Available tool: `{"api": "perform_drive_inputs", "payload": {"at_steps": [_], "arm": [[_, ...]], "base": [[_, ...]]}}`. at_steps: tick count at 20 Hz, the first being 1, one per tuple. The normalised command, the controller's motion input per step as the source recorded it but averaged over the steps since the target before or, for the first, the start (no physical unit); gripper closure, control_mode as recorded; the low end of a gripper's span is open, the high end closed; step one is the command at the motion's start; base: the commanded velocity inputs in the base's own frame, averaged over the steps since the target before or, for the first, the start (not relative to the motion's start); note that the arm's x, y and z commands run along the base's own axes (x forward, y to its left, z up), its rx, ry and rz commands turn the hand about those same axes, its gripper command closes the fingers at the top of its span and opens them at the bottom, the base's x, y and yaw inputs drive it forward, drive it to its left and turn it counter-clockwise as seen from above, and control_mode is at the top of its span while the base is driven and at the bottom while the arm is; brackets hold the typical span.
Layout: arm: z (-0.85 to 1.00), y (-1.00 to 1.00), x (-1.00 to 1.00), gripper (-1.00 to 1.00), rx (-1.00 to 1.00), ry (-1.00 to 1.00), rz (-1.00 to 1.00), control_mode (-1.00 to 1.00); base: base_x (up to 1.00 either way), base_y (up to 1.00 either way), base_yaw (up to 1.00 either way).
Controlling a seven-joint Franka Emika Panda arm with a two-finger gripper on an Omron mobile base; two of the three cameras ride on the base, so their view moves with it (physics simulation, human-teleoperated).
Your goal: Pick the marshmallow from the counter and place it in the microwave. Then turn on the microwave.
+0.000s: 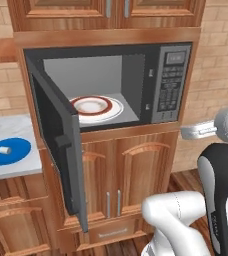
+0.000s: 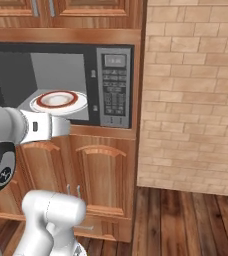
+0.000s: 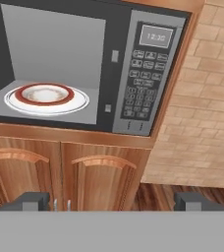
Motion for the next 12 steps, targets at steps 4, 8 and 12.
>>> {"api": "perform_drive_inputs", "payload": {"at_steps": [4, 8, 12], "arm": [[0.00, 0.00, 0.00, -1.00, 0.00, 0.00, 0.00, 1.00], [0.00, 0.00, 0.00, -1.00, 0.00, 0.00, 0.00, 1.00], [0.00, 0.00, 0.00, -1.00, 0.00, 0.00, 0.00, 1.00]], "base": [[-0.46, 0.00, -0.05], [-0.43, 0.00, -0.04], [-0.26, 0.02, -0.03]]}}
